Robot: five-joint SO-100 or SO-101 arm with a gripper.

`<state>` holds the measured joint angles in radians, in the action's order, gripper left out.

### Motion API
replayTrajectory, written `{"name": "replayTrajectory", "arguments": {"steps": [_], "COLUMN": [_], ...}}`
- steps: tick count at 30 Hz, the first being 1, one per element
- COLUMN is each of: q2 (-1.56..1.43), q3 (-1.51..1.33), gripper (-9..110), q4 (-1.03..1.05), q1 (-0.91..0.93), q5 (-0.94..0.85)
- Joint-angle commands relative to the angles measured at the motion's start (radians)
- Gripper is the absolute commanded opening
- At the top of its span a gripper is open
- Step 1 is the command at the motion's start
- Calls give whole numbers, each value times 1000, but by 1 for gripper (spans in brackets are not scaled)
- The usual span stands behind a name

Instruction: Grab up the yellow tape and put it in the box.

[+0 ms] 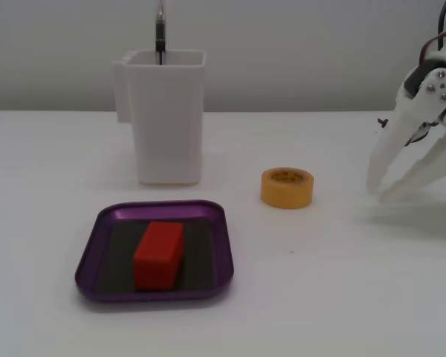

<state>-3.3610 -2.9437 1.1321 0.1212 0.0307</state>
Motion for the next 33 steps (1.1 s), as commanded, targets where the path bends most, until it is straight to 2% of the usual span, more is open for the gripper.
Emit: {"name": "replayTrajectory", "arguments": {"steps": [1, 3, 7, 12, 19, 24, 28, 33], "q2": [-38, -37, 3, 278, 811, 1106, 1272, 1368], "q3": [132, 196, 236, 268, 575, 746, 821, 848], "gripper": [1, 2, 2, 2, 12, 14, 14, 14], "q4": [-15, -8, -2, 0, -6, -14, -32, -124], "q1": [8, 5, 8, 9, 8, 11, 20, 120], "q5": [-8, -38, -227, -322, -344, -362, -373, -347]}}
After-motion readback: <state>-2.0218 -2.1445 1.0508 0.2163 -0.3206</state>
